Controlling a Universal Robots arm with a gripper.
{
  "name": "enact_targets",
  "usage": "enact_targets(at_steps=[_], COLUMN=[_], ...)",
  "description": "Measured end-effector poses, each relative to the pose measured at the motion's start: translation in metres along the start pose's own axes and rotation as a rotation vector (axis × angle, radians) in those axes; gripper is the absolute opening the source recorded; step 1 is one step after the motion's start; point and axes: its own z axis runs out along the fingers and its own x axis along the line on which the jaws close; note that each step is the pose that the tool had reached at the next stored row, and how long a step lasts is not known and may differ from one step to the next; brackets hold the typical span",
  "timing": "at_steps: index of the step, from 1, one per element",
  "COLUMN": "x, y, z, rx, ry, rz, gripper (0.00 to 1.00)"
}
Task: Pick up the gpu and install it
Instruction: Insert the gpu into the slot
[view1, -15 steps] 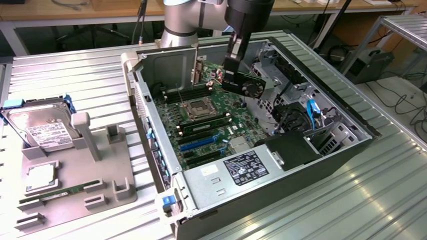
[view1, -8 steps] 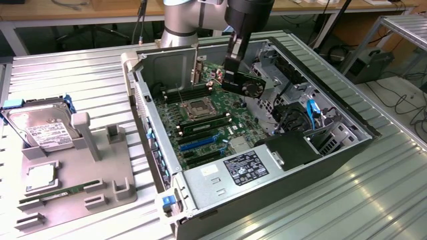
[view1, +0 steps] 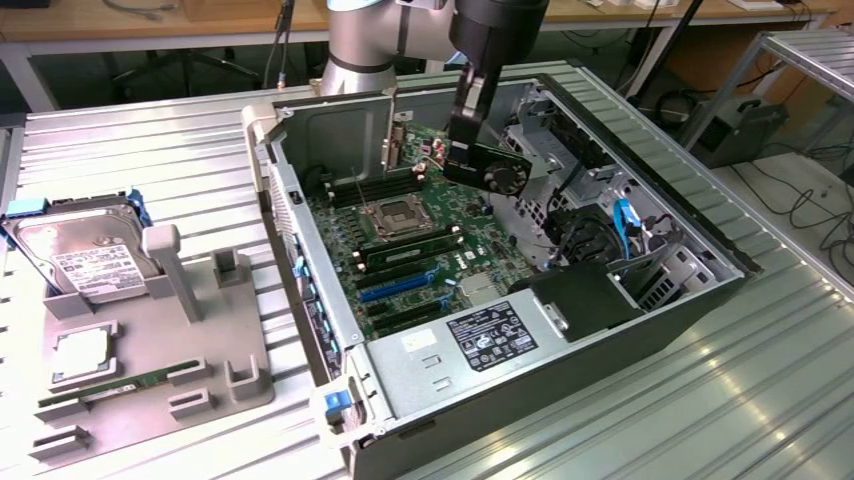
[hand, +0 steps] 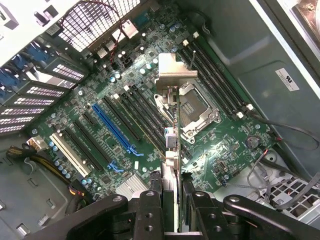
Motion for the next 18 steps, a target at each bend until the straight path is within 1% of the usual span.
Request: enact_targets(at_steps=[10,18], x=[0.0000,0.0000], y=[0.0000,0.0000], z=[0.0000,0.0000], rx=[-0.0003,-0.0025], ry=[0.0000,0.0006], rz=[-0.012,-0.106], gripper=[0.27,0.27])
